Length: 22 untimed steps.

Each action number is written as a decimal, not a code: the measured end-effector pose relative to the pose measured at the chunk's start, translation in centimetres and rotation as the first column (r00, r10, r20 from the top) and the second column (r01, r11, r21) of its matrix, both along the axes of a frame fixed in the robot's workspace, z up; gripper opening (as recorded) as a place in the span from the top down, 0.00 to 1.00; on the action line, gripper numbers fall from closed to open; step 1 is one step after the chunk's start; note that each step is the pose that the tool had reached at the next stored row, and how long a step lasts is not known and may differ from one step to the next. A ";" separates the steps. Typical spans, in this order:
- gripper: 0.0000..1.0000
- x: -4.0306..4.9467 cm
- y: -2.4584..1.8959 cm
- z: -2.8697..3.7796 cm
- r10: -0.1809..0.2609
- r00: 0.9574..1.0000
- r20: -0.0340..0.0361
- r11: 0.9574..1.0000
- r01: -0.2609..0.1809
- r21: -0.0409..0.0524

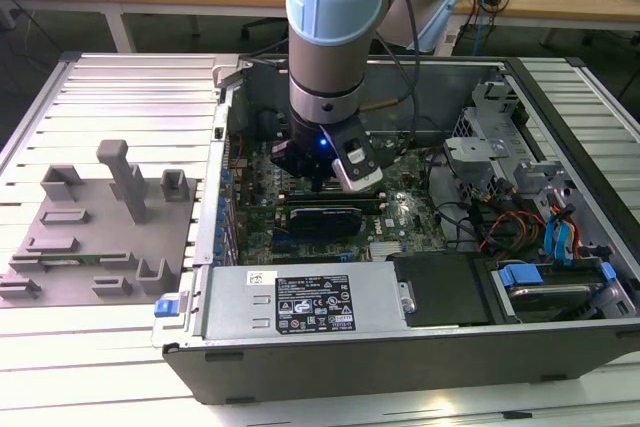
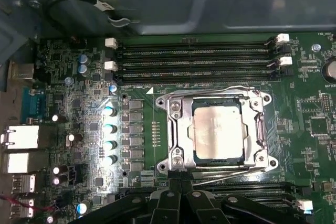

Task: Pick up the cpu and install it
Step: 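Install the second cpu locking lever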

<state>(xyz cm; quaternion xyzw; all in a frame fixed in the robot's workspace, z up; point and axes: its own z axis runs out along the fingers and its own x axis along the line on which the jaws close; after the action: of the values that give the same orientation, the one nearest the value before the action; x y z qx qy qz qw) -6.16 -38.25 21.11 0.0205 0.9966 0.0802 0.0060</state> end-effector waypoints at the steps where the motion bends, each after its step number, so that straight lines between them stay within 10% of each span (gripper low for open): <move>1: 0.89 -0.05 -0.01 -0.01 -0.001 1.000 0.000 1.000 0.001 0.002; 5: 0.89 -0.80 -0.02 -0.29 -0.007 1.000 0.000 1.000 0.007 0.011; 7: 0.89 -1.05 -0.02 -0.42 -0.014 1.000 0.000 0.999 0.014 0.036; 22: 0.89 -0.67 -1.00 -0.54 -0.032 0.999 0.000 0.999 0.032 0.039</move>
<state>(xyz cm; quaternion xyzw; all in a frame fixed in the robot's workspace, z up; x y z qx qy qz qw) -6.83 -39.25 20.57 0.0366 0.9943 0.0995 0.0069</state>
